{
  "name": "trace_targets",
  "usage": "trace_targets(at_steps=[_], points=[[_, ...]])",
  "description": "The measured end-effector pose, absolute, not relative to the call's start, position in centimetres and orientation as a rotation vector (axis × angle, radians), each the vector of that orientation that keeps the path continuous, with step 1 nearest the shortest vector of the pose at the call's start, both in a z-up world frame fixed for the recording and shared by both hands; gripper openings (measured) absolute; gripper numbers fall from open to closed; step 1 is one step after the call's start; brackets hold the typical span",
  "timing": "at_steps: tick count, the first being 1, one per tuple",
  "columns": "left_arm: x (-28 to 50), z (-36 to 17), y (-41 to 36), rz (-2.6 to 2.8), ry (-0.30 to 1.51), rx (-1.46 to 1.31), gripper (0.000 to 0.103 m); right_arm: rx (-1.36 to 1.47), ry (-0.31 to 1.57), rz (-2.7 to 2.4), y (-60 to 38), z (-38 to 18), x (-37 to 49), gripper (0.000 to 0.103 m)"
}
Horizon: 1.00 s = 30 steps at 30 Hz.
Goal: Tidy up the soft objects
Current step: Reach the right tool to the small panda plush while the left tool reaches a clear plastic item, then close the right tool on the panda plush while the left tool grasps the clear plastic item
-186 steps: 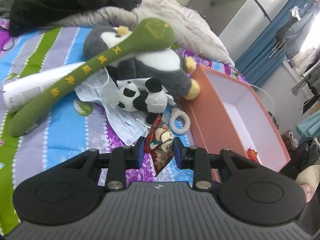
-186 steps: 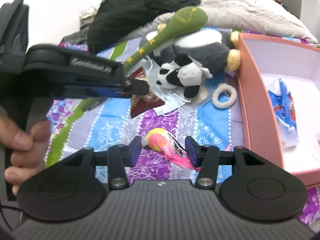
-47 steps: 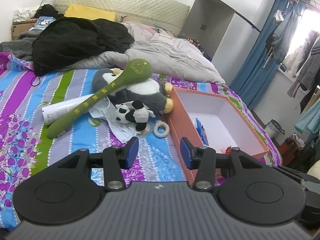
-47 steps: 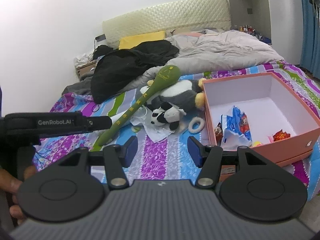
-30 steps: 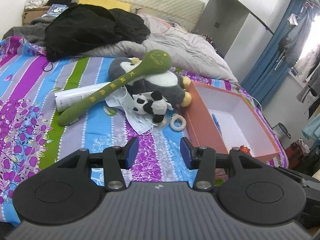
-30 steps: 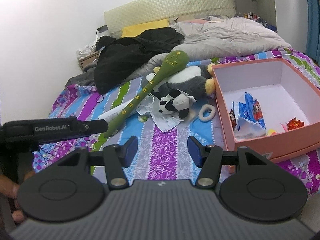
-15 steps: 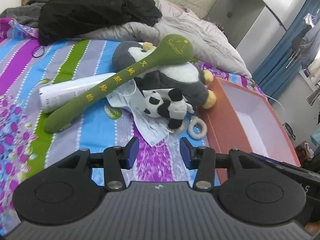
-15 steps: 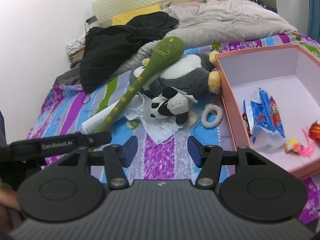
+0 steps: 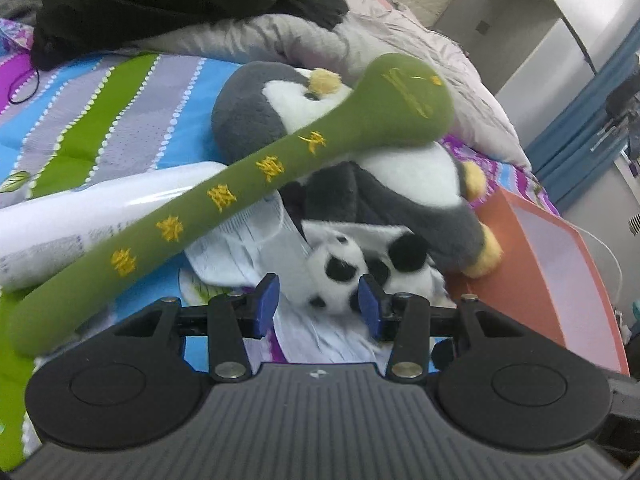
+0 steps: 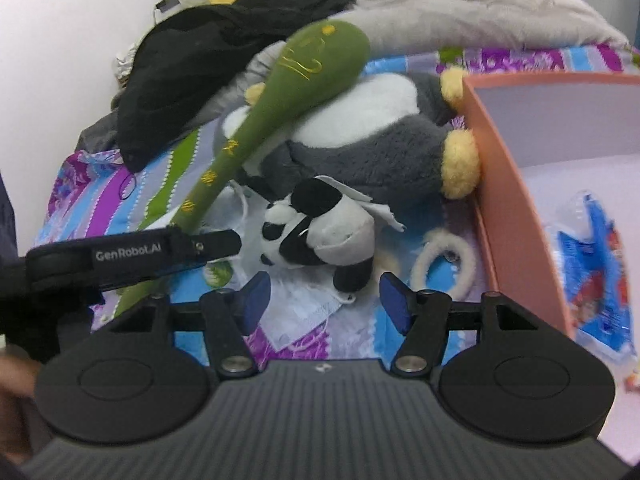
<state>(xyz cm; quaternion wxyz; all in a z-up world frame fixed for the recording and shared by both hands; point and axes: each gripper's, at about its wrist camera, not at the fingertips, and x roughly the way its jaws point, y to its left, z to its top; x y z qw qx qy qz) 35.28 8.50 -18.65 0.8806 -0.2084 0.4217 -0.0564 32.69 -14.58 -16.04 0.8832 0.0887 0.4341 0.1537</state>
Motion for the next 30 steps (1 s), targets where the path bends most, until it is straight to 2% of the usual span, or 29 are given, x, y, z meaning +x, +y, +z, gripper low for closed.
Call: trace_targets(at_steps=[8, 12, 15, 16, 17, 22, 30], points=[[38.9, -21.9, 9.5, -0.091, 0.911, -0.446, 0.041, 0.119, 0.98, 0.308, -13.2, -20.3, 36.5, 0.063], [39.4, -22.9, 10.1, -0.075, 0.944, -0.453, 0.029, 0.07, 0.962, 0.325, -12.5, -20.9, 36.7, 0.062], [39.3, -23.5, 10.1, -0.082, 0.954, -0.455, 0.027, 0.055, 0.96, 0.337, -12.2, -21.1, 36.7, 0.043], [39.2, -23.4, 10.0, -0.079, 0.953, -0.447, 0.024, 0.047, 0.961, 0.325, -12.1, -21.1, 36.6, 0.033], [39.1, -23.3, 9.9, -0.078, 0.95, -0.445, 0.023, 0.045, 0.96, 0.318, -12.2, -21.0, 36.5, 0.031], [38.4, -22.2, 9.6, -0.076, 0.93, -0.435, 0.018, 0.041, 0.928, 0.321, -12.8, -19.5, 35.5, 0.027], [35.4, -18.4, 9.9, -0.04, 0.881, -0.455, 0.017, 0.067, 0.878, 0.3, -13.8, -16.5, 32.4, 0.024]])
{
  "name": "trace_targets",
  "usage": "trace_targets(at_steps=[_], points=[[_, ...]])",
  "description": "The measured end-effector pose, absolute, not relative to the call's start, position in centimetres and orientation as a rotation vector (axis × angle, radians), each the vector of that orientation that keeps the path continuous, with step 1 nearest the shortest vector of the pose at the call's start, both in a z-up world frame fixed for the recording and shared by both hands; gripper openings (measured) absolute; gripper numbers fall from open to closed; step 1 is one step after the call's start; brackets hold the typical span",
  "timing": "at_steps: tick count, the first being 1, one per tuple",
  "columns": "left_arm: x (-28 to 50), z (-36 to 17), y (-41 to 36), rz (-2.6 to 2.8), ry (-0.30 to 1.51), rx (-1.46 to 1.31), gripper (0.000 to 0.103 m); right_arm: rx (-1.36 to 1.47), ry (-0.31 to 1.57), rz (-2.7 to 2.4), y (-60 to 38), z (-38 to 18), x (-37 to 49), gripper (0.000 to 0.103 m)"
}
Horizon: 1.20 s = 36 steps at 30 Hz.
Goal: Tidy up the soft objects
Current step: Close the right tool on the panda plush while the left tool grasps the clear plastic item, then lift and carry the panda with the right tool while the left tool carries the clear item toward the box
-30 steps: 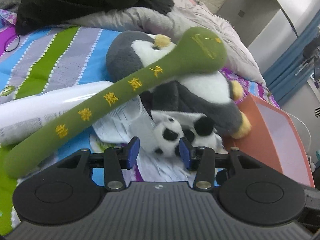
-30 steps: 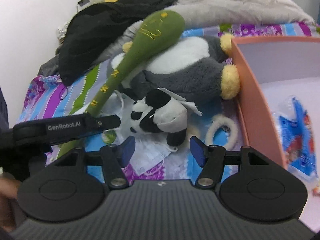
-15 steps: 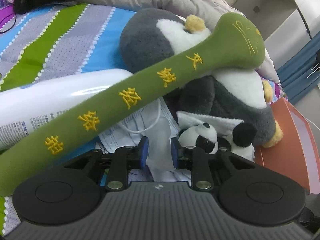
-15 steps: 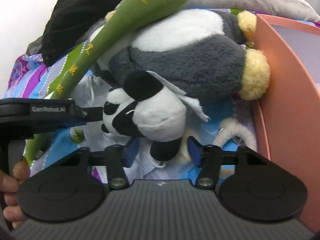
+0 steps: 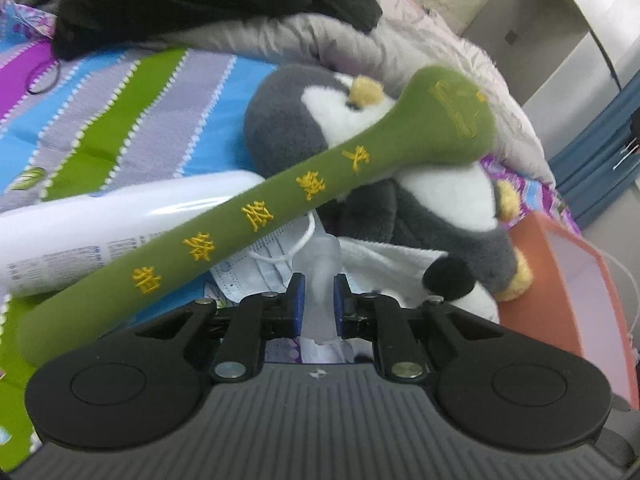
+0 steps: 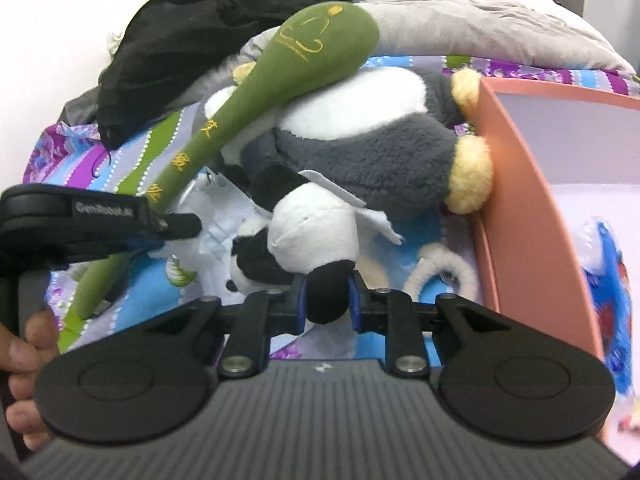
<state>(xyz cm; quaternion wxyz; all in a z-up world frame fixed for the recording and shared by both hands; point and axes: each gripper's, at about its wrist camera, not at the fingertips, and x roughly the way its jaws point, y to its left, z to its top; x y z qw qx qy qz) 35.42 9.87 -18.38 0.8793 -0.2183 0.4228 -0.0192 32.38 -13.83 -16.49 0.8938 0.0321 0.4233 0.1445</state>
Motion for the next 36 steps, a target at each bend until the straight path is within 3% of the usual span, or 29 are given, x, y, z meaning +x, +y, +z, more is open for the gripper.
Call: trace_targets(at_steps=[15, 36], points=[[22.3, -14.5, 8.2, -0.085, 0.893, -0.452, 0.018, 0.112, 0.879, 0.281, -15.0, -13.3, 21.7, 0.023], [12.9, -16.6, 7.1, -0.139, 0.968, -0.377, 0.019, 0.171, 0.997, 0.236, -14.9, -17.4, 14.5, 0.026]])
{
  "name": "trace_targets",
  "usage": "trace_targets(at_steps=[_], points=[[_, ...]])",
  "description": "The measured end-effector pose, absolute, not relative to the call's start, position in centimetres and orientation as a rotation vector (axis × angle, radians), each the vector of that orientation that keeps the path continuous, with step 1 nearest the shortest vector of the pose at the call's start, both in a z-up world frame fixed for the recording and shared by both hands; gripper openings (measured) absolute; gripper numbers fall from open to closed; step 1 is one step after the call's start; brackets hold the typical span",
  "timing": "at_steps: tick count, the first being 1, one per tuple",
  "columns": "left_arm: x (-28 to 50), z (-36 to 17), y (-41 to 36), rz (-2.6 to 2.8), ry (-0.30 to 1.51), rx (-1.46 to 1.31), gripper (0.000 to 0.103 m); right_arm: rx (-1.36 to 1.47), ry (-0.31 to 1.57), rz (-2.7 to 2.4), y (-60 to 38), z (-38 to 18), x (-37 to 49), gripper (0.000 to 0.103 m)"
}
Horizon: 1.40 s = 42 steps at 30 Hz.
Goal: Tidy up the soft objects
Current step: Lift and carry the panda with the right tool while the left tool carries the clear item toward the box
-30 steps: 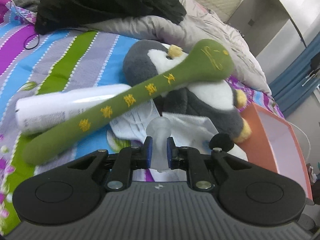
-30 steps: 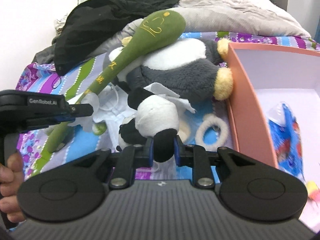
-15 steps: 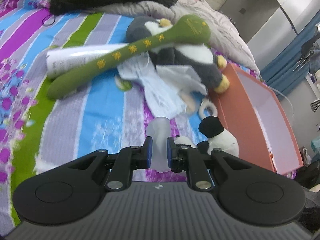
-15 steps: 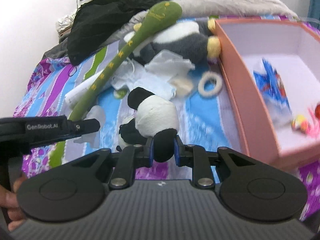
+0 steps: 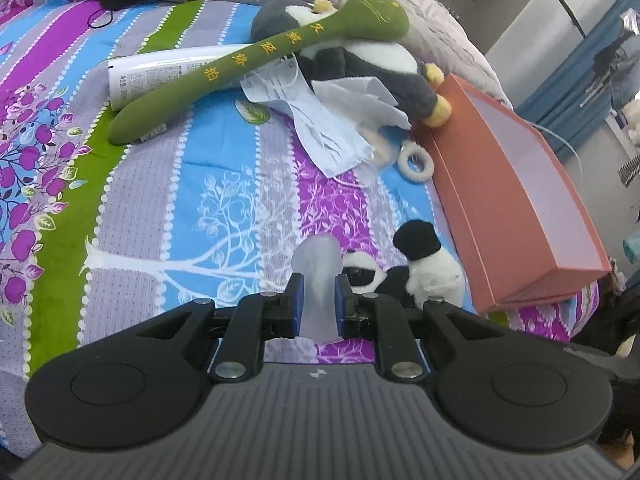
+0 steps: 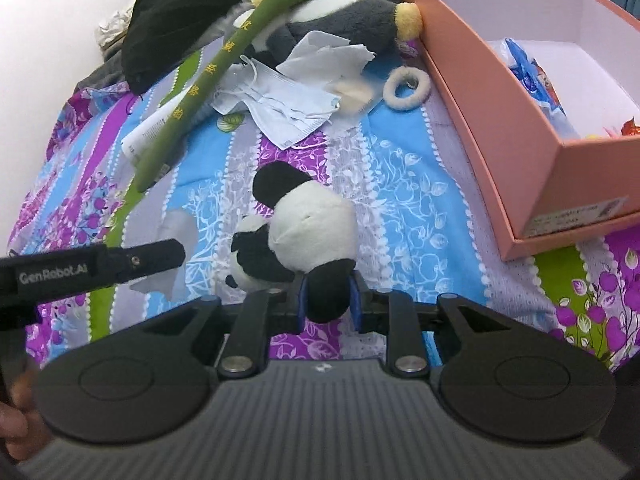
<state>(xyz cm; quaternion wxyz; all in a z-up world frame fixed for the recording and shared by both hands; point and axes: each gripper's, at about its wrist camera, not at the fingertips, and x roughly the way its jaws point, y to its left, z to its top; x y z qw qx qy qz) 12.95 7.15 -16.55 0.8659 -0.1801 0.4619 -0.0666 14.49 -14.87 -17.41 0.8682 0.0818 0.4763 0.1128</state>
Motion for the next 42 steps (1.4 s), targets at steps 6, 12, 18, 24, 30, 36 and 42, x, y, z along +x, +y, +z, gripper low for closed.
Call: trace_targets(at_steps=[6, 12, 18, 24, 30, 36, 42], points=[[12.7, -17.0, 6.2, -0.152, 0.991, -0.341, 0.019, 0.167, 0.994, 0.237, -15.1, -17.7, 13.9, 0.027], [12.8, -16.6, 6.2, -0.148, 0.986, -0.341, 0.019, 0.139, 0.972, 0.23, -15.7, -17.2, 14.0, 0.046], [12.5, -16.3, 6.0, -0.137, 0.983, -0.345, 0.019, 0.066, 0.925, 0.264, -15.5, -16.3, 13.6, 0.057], [12.4, -16.2, 6.0, -0.118, 0.969, -0.337, 0.019, -0.064, 0.868, 0.296, -15.1, -15.2, 13.9, 0.061], [12.3, -16.5, 6.3, -0.108, 0.966, -0.347, 0.019, -0.228, 0.82, 0.395, -13.6, -14.4, 14.5, 0.061], [12.3, -16.6, 6.8, -0.097, 0.957, -0.371, 0.019, -0.406, 0.879, 0.541, -11.0, -15.5, 15.2, 0.061], [12.3, -16.6, 7.3, -0.085, 0.949, -0.384, 0.019, -0.529, 0.916, 0.583, -9.4, -17.7, 15.7, 0.061]])
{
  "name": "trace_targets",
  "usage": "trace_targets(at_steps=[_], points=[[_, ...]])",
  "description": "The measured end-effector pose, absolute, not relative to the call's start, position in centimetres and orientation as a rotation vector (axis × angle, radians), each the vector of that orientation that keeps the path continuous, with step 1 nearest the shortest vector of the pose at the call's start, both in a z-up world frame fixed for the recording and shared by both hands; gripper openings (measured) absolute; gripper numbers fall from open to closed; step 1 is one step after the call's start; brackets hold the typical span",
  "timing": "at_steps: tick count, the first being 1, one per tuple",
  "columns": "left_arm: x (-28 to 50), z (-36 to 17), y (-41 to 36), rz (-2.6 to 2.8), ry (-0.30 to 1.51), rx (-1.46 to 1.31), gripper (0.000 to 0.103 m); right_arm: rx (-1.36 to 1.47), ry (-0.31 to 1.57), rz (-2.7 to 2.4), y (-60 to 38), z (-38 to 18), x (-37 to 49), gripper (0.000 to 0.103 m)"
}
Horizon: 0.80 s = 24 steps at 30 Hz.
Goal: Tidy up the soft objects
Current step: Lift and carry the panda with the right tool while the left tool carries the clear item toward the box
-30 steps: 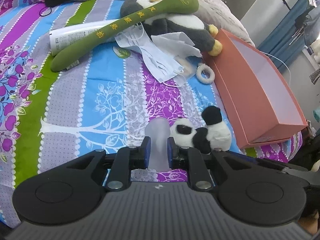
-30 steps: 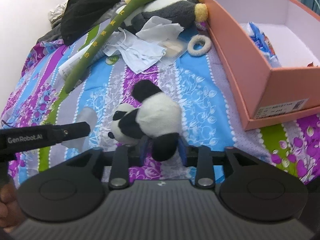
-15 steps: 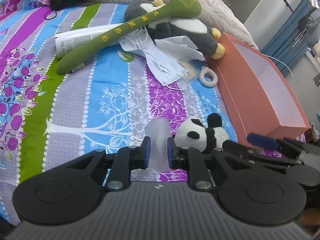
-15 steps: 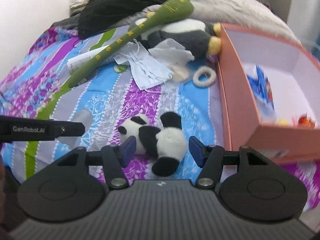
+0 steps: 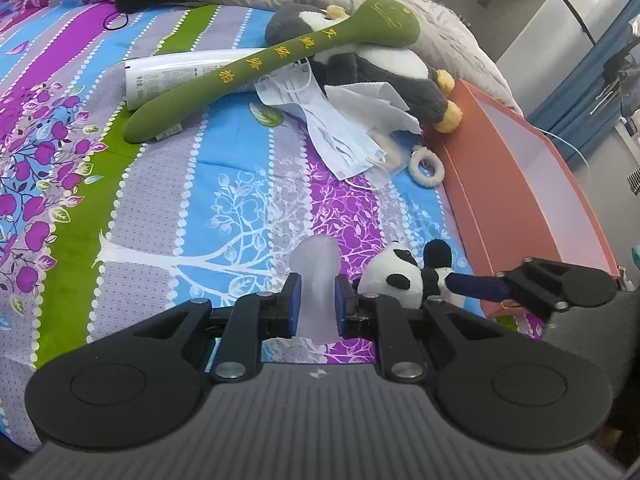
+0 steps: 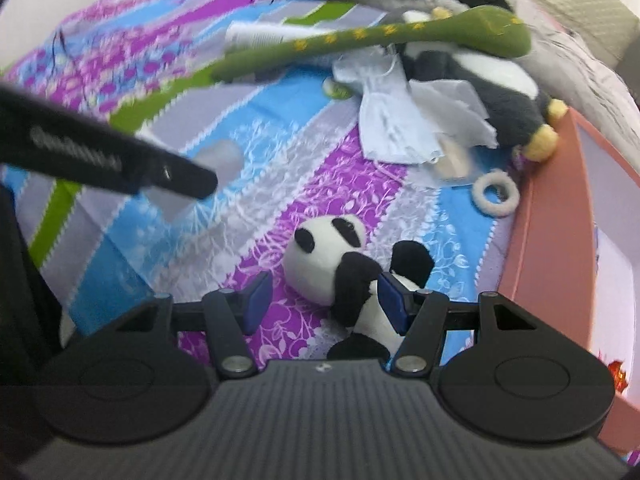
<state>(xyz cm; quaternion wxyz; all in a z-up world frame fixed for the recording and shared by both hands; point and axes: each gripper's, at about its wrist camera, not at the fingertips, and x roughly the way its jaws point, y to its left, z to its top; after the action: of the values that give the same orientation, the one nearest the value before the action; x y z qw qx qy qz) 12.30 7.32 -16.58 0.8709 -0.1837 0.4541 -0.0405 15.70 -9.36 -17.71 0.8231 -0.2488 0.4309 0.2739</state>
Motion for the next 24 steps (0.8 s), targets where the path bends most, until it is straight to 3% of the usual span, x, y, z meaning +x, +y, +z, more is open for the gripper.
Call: trace_targets(at_steps=[12, 24], points=[[12.5, -16.6, 7.5, -0.084, 0.941, -0.397, 0.019, -0.668, 0.875, 0.547, -8.3, -20.1, 17.0, 0.062], [12.6, -16.0, 7.5, -0.078, 0.924, -0.396, 0.019, -0.404, 0.862, 0.396, -10.6, -17.6, 17.8, 0.053]])
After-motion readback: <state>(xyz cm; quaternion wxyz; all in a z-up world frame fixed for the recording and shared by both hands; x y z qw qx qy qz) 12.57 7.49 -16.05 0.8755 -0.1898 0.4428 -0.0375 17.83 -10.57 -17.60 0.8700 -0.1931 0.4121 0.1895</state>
